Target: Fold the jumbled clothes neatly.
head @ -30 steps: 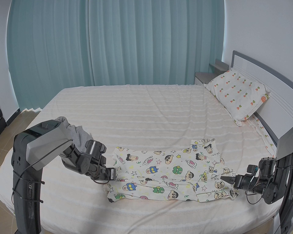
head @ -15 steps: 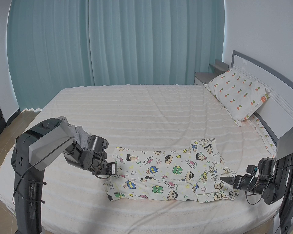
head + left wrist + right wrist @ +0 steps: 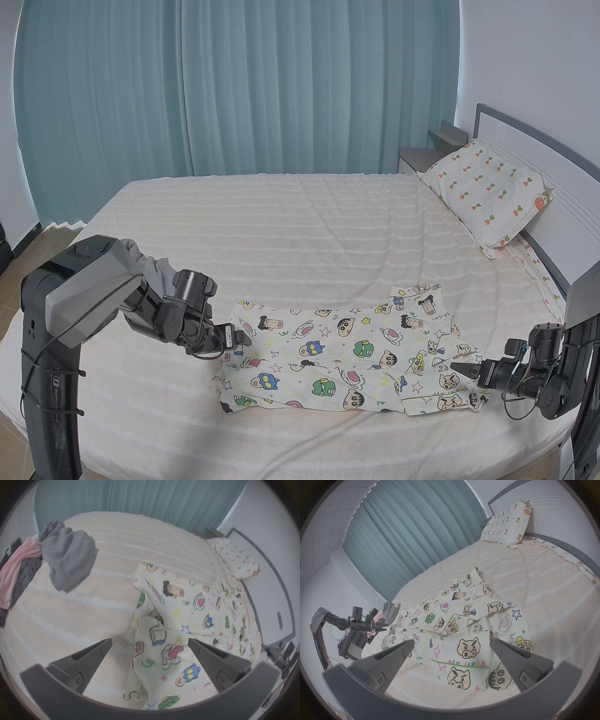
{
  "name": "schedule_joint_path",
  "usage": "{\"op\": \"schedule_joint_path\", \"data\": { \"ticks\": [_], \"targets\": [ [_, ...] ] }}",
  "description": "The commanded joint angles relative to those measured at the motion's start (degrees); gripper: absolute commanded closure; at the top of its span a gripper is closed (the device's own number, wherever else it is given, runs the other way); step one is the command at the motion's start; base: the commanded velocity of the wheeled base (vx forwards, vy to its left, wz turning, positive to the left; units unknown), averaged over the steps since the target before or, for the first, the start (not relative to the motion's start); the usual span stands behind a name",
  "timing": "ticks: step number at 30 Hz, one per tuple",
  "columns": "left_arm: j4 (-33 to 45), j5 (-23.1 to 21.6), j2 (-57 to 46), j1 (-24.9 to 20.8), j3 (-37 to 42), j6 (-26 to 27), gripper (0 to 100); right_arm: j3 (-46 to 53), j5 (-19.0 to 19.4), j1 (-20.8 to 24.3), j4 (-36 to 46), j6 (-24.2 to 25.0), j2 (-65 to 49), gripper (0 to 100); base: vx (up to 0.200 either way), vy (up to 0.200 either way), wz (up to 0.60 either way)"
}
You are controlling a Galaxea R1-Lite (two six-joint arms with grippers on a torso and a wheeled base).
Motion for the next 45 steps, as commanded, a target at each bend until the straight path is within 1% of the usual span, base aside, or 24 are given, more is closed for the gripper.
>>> {"op": "schedule_joint_path", "data": {
  "ticks": [1,2,4,10,17,22,25,26,27,30,32,33,37,38,40,45],
  "targets": [
    [-0.17,-0.10,-5.55,-0.09,0.43,-3.73,0,0.00,0.01,0.02,-0.49,-0.01,-0.04,0,0.000,0.000,0.00],
    [-0.17,-0.10,-5.99,-0.27,0.43,-4.78,0,0.00,0.01,0.02,-0.49,0.08,-0.04,0,0.000,0.000,0.00],
    [-0.26,-0.10,-6.16,-0.27,0.43,-5.13,0,0.00,0.01,0.02,-0.49,-0.01,-0.04,0,0.000,0.000,0.00],
    [-0.61,0.42,-6.34,-0.80,0.78,-5.13,0,-0.08,0.01,-0.07,-0.49,0.08,0.05,0,0.200,0.000,0.00],
    [-3.51,0.51,-5.90,-1.06,0.60,-4.70,0,0.00,0.01,-0.07,-0.49,-0.01,0.05,0,0.000,0.000,0.00],
    [-3.60,0.51,-3.44,-0.97,-1.95,-4.78,0,0.00,0.01,0.02,-0.49,-0.01,0.05,0,0.000,0.000,0.00],
    [-2.80,2.18,2.98,-0.44,-9.68,-5.13,0,0.35,-0.08,0.90,-0.49,0.08,-0.13,0,0.000,0.000,0.00],
    [-2.80,2.27,3.24,-0.44,-9.86,-5.13,0,0.44,-0.08,0.90,-0.49,0.08,-0.13,0,0.000,0.000,0.00],
    [-2.28,2.62,6.05,-0.27,-12.41,-4.87,0,0.79,-0.08,0.99,-0.58,-0.01,-0.22,0,0.000,0.000,0.00],
    [-2.10,2.62,8.86,0.00,-15.92,-4.08,0,0.88,-0.08,1.07,-0.58,-0.01,-0.30,0,0.000,0.000,0.00],
    [-0.87,2.62,11.85,0.52,-20.14,-2.94,0,0.88,-0.08,1.07,-0.58,-0.01,-0.13,0,0.000,0.000,0.00],
    [-0.61,2.62,12.20,0.52,-20.58,-2.94,0,0.88,-0.08,1.07,-0.58,-0.01,-0.13,0,0.000,0.000,0.00],
    [5.11,2.62,17.04,0.35,-29.81,-2.41,0,0.88,-0.17,1.07,-0.58,-0.09,-0.22,0,0.000,0.000,0.00],
    [5.37,2.62,17.57,0.35,-30.77,-2.41,0,0.88,-0.17,1.07,-0.58,-0.09,-0.22,0,0.000,0.000,0.00],
    [7.57,2.71,20.11,0.17,-35.26,-2.32,0,0.97,-0.17,1.16,-0.58,-0.09,-0.13,0,0.000,0.000,0.00],
    [11.43,2.80,22.93,-0.09,-40.27,-2.06,0,0.97,-0.25,1.16,-0.58,-0.09,-0.13,0,0.000,0.000,0.00]
  ]
}}
